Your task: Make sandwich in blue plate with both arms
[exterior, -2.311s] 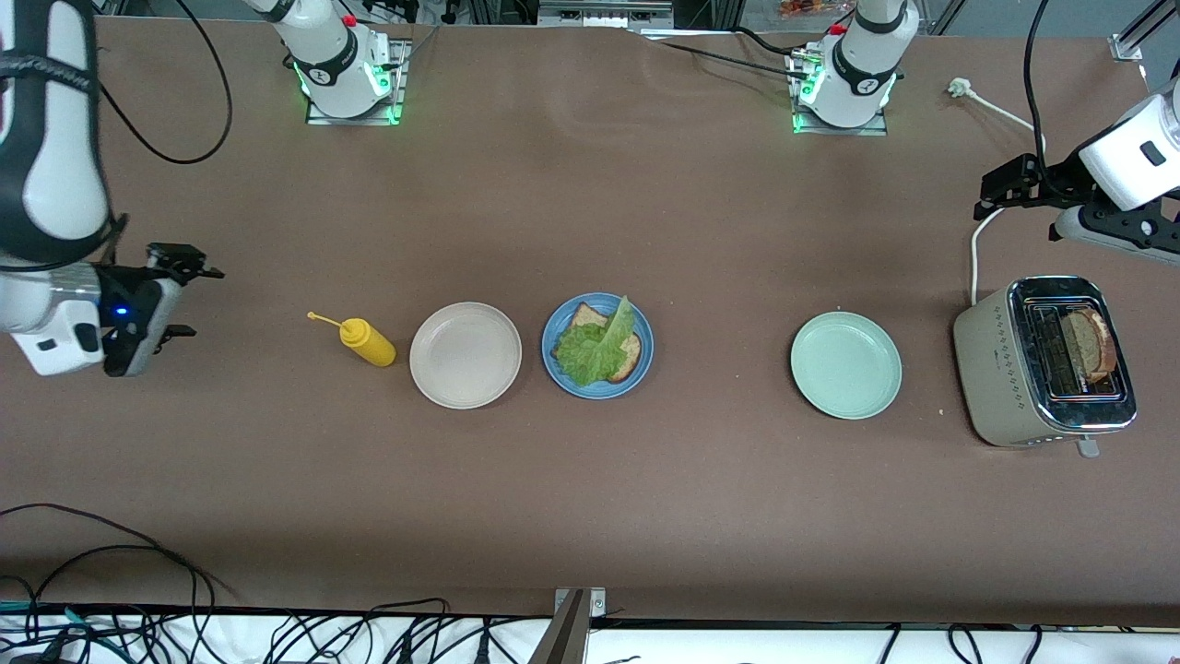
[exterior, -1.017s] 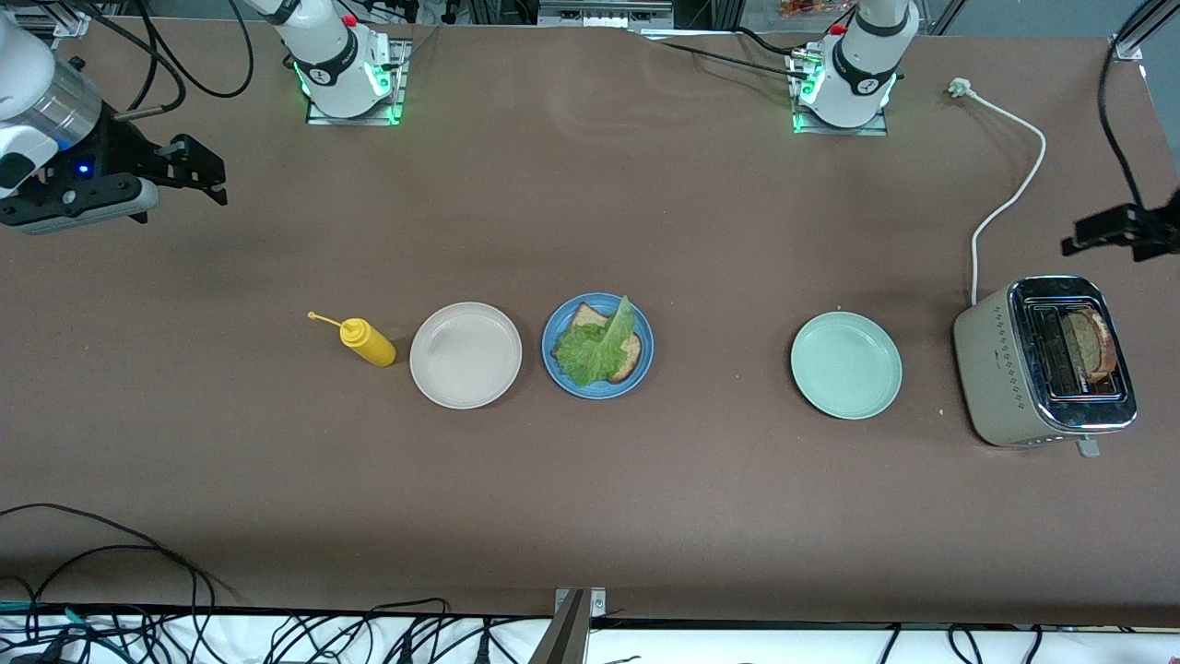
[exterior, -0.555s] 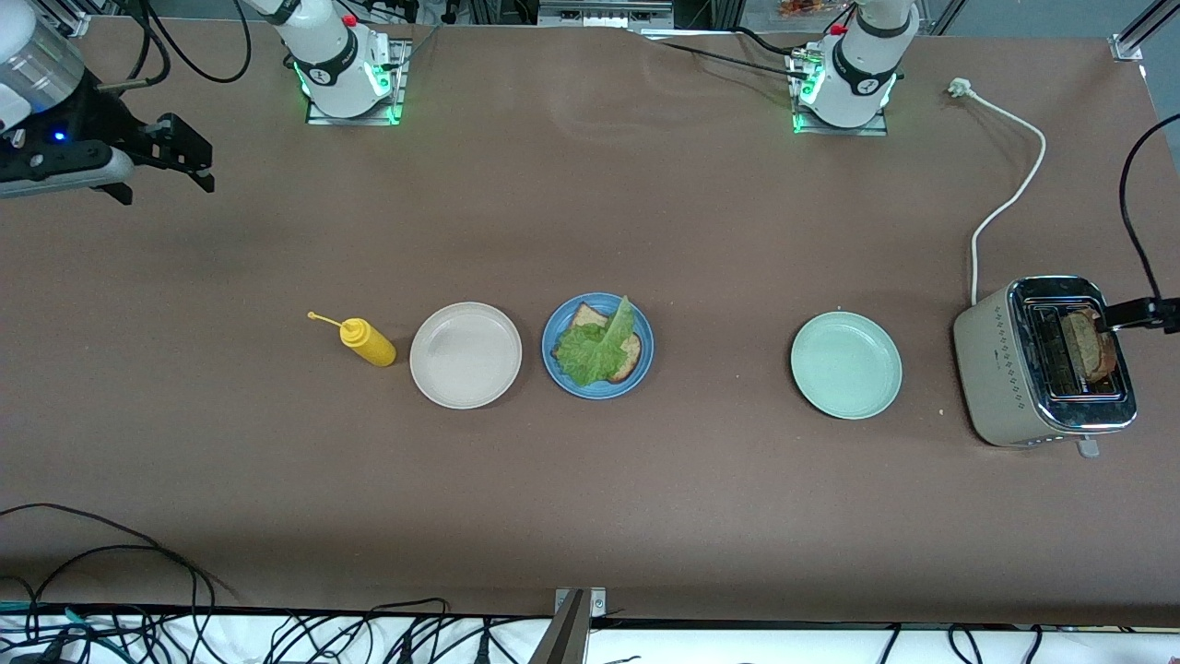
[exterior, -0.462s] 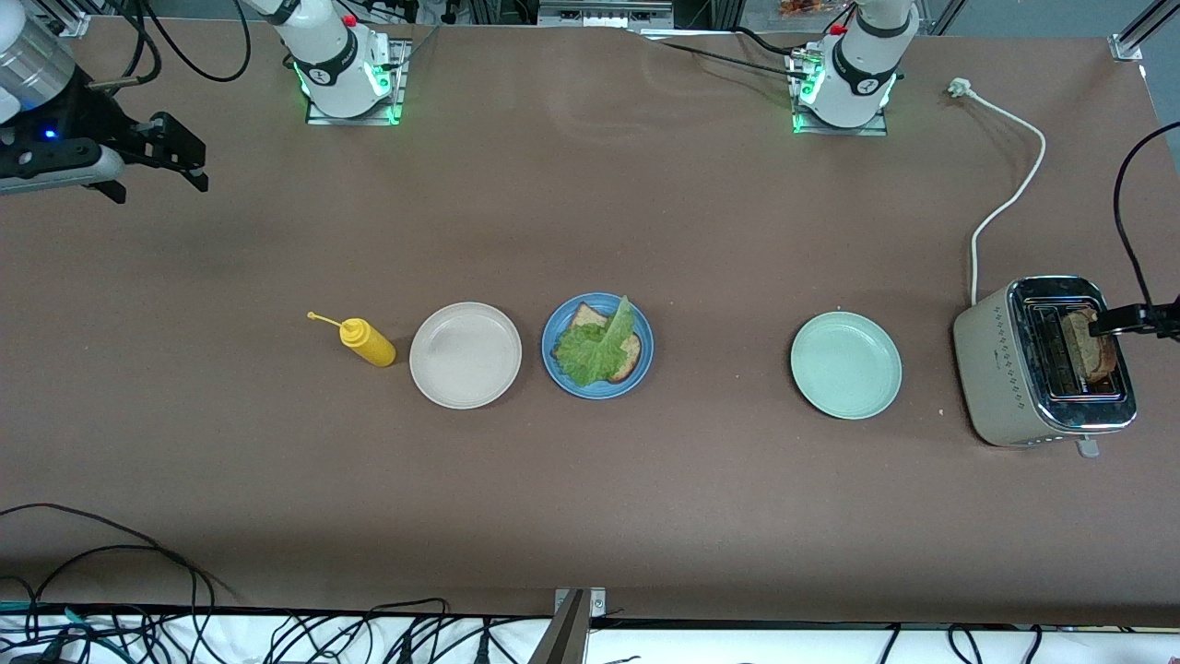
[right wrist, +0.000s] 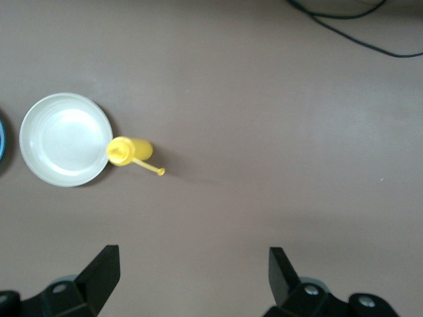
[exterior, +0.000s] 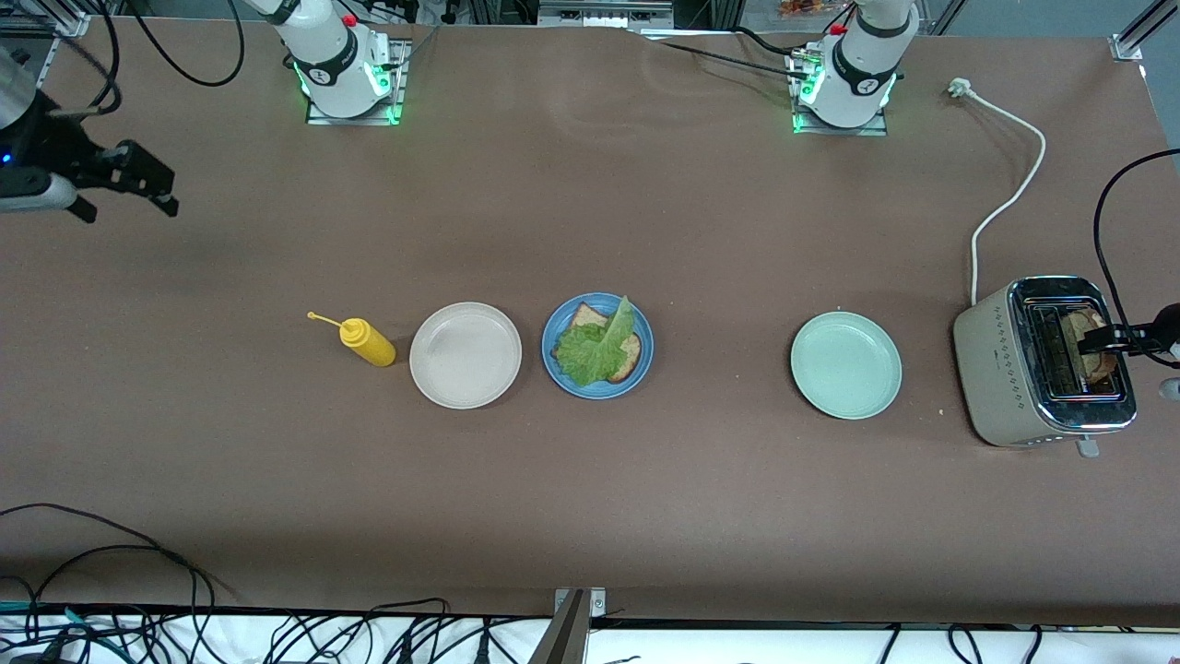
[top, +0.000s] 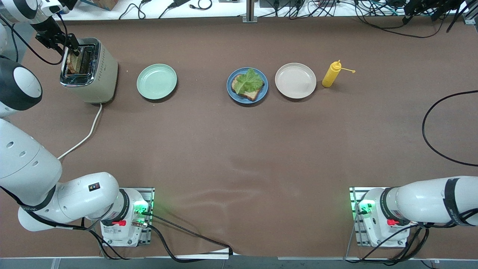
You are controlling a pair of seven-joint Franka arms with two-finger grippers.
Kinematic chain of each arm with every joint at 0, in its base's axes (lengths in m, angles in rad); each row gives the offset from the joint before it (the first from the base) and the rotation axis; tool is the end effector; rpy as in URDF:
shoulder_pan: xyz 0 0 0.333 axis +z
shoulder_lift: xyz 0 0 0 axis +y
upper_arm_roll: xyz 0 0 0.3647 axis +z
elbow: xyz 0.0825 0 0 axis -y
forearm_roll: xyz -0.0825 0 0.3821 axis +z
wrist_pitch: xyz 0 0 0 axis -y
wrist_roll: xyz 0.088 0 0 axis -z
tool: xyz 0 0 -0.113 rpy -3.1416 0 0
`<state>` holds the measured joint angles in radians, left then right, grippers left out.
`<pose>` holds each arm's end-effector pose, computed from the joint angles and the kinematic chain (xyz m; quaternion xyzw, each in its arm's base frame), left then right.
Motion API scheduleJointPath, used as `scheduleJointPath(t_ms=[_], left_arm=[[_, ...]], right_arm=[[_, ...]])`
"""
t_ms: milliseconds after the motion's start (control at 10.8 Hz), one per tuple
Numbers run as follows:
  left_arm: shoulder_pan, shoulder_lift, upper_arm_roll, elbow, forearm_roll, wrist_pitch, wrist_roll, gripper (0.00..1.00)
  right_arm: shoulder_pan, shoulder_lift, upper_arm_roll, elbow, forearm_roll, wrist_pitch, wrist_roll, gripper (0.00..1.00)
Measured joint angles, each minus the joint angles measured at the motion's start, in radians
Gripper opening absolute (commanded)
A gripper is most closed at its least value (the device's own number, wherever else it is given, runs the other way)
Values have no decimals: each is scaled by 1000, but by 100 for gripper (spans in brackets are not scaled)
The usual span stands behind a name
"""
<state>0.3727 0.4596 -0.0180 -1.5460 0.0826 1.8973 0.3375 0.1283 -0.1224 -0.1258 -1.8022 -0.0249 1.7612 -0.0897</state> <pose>0.6463 0.2484 0.4155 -0.9979 0.0060 0.0624 0.0139 0.5234 -0.0052 0.6395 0.9980 0.0481 0.0400 0.0064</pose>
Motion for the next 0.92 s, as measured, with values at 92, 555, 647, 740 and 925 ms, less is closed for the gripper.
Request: scheduleJointPath(t_ms=[92,555,647,740,925], left_arm=[[0,0,-1,0,0,2,0,0],[-1,0,-3,2,1,3,0,0],[-1,-1,-3,4,1,3,0,0],[-1,-3,-3,10,1,-10,0,0],[-1,-26,-9,28,1,-61,0,0]], right_arm=[[-3,42,-11,41,0,0,0,100],[-216,127,149,113,25,-35,-1,100],[-218,125,159,120,25,-54,0,100],[-215,124,164,125,25,-62,0,100],[-203,124,160,126,26,-64,0,100]])
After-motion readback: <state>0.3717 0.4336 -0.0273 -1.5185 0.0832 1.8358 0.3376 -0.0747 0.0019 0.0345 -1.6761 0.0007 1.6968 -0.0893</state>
